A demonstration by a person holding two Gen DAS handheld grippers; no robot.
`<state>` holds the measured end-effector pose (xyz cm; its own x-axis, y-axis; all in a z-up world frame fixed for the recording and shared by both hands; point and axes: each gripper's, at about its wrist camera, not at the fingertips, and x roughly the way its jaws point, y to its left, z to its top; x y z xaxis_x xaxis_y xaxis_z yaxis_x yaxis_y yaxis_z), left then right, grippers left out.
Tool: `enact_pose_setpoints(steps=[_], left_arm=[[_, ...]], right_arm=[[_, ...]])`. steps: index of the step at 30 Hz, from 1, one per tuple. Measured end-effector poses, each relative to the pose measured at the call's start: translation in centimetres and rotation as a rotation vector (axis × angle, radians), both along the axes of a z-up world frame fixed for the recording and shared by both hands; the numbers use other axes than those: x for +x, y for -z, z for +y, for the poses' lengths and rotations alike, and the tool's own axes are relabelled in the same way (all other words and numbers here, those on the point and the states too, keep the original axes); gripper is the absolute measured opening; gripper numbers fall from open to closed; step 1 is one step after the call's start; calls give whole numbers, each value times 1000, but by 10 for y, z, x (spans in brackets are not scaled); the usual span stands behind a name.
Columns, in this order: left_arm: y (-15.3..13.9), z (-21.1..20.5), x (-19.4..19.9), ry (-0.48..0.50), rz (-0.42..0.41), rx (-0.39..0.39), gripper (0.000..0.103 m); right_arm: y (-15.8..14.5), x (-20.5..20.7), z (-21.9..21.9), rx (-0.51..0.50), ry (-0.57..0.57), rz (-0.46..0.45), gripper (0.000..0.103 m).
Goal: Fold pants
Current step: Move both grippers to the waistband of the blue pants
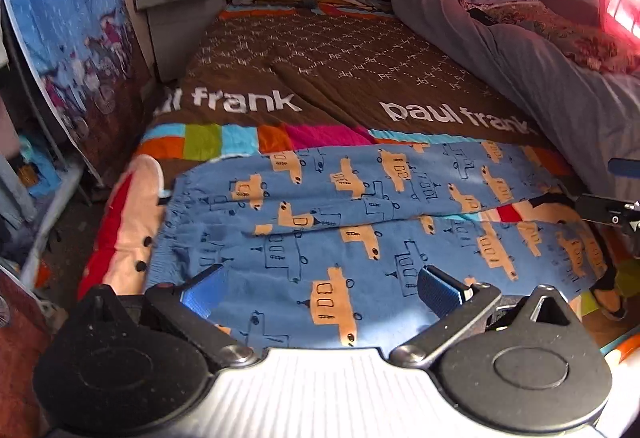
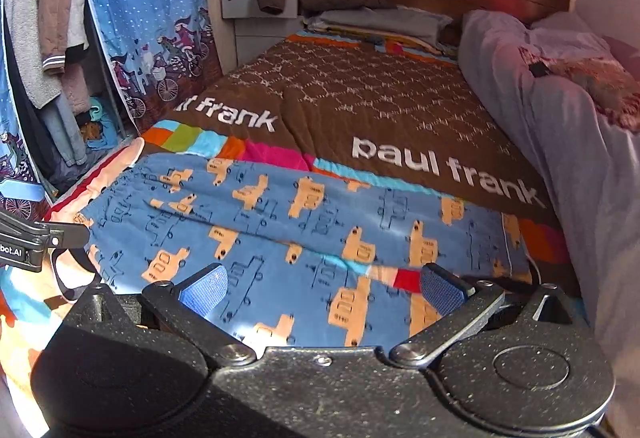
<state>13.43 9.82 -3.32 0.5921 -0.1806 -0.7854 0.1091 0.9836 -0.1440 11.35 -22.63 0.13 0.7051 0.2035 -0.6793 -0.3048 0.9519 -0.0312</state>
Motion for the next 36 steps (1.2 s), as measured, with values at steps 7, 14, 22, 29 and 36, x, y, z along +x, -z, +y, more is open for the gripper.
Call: enact_pose_setpoints(steps=[7,14,22,29,36], left_arm=[[26,39,86,76,-115,82,103],[66,53,192,240,-19,180,100],[100,68,252,538,22,149,89],[117,91,289,639,145,62,72],[131,101,306,699,241,7,45]], right_arm=[[35,95,21,-55,-206,17,102],[69,192,34,-46,-437,54,102],[109,285,47,-19,-631,193,90],[143,348,49,13,-745,364,71],[175,383,46,3,-778,478,37]])
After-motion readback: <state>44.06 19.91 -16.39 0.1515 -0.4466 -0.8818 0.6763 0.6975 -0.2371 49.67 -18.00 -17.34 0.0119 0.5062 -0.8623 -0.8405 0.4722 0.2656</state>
